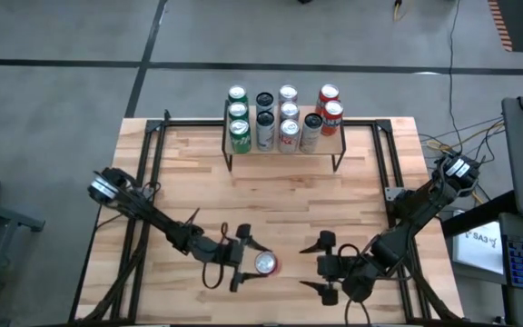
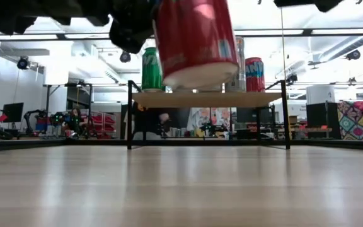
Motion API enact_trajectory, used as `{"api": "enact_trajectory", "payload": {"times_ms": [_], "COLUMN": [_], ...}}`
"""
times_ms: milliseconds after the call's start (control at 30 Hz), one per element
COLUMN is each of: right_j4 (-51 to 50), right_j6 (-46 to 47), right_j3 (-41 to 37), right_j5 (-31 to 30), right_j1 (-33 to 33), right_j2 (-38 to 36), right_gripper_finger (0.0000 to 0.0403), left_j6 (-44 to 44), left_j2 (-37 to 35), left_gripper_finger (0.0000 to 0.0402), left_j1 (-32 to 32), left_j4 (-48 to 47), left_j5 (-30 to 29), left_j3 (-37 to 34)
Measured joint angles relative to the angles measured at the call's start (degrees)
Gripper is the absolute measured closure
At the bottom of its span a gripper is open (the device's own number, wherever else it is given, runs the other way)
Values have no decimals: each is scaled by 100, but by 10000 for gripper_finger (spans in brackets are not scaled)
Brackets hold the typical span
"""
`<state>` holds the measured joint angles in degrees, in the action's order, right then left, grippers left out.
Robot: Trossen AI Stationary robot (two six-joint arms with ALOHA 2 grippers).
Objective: Place canned beverage on shelf
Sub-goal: Put the orange soda can on the shelf aligned with the other orange soda cans
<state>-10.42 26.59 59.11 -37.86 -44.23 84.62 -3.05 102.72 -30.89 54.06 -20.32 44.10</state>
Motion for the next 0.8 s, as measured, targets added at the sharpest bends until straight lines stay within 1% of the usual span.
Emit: {"api": "enact_trajectory", "payload": {"times_ms": [100,200,300,400,533,667,800], "right_j4": [201,219,281,478,887,1171,1425], "right_j6": [-172,-201,-262,-429,-797,-1042,-1293], "right_j3": [-2,-2,-9,-16,-20,-20,-17], "right_j5": [-285,-438,-432,-412,-77,-149,-538], "right_j1": [12,60,133,176,198,232,291], "right_j2": [0,0,0,89,235,369,465], "right_gripper_finger": [35,35,35,35,35,35,35], "left_j6": [2,63,227,399,624,660,685], "left_j2": [-64,-75,-73,-72,-64,-64,-60], "left_gripper_finger": [115,115,115,115,115,115,115], "left_j1": [41,48,48,61,78,72,75], "left_j4": [-7,-24,-34,-275,-489,-762,-758], "left_j5": [-36,-60,-152,-170,-248,-380,-382], "left_j3": [27,163,384,593,824,1001,1069]}}
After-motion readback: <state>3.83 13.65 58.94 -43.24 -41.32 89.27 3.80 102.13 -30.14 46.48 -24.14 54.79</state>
